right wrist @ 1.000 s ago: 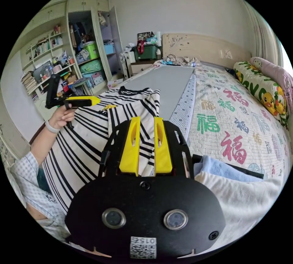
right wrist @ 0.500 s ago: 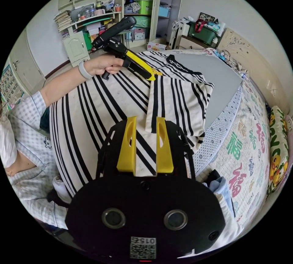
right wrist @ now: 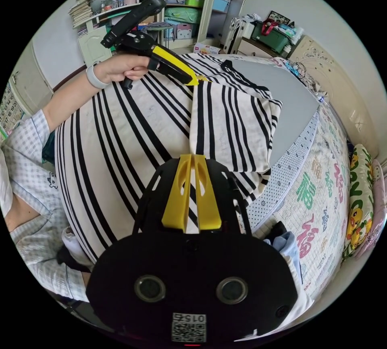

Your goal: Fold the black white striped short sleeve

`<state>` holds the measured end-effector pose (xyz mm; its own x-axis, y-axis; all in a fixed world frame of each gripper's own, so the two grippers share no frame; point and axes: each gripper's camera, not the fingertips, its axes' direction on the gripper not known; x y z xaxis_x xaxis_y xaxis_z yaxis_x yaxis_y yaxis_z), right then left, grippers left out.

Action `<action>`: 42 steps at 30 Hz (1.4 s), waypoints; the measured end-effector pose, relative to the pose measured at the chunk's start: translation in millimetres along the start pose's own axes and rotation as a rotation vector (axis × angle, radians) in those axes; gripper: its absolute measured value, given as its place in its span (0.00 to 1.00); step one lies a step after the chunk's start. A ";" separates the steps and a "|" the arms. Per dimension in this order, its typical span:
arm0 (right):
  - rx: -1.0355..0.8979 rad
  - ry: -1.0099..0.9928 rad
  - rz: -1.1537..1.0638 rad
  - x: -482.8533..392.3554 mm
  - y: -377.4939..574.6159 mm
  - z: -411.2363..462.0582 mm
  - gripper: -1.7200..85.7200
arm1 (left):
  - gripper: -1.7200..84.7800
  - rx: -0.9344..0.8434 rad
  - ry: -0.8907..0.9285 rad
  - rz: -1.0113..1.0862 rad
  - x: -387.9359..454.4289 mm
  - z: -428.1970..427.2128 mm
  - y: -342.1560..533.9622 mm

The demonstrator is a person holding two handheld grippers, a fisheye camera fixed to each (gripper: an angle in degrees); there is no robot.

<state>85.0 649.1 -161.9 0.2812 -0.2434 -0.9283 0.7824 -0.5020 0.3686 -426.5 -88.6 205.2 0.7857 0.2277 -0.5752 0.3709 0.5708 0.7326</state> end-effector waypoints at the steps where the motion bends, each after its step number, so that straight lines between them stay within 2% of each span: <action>1: -0.001 -0.003 0.001 0.2 0.0 -0.3 0.02 | 0.03 -0.025 -0.018 0.008 13.5 3.2 -2.9; 9: -0.009 -0.077 -0.015 2.8 8.6 -14.2 0.04 | 0.04 -0.035 -0.087 0.050 94.3 2.5 -2.1; 13: 0.155 -0.042 0.049 7.8 13.9 -36.9 0.04 | 0.05 -0.028 -0.056 0.020 121.8 -1.1 7.2; 15: 0.176 -0.032 0.079 9.1 11.6 -38.0 0.03 | 0.05 -0.009 -0.081 0.009 137.9 -5.5 12.8; 19: 0.102 -0.023 0.048 4.4 5.0 -27.7 0.02 | 0.05 0.081 -0.106 0.025 189.8 -20.0 28.3; 24: -0.008 -0.032 0.032 1.3 -3.1 -15.1 0.02 | 0.04 0.013 -0.122 0.081 254.1 0.1 47.3; 32: -0.005 -0.022 0.036 -1.8 -6.8 -17.8 0.02 | 0.05 -0.016 -0.128 0.080 336.1 17.4 101.8; 36: 0.004 -0.011 0.037 -5.0 -9.0 -19.7 0.02 | 0.05 0.141 -0.238 -0.182 325.9 -16.0 148.4; 39: 0.002 0.004 0.034 -8.4 -13.0 -20.9 0.02 | 0.08 0.279 -0.145 -0.436 281.7 -59.7 209.4; 42: -0.005 0.020 0.033 -12.0 -18.5 -22.0 0.01 | 0.12 0.319 -0.042 -0.696 226.1 -79.1 305.3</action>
<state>79.3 679.6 -158.7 0.3180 -0.2428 -0.9165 0.7754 -0.4896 0.3988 -174.7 199.5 270.1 0.3347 -0.1348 -0.9326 0.9068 0.3150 0.2800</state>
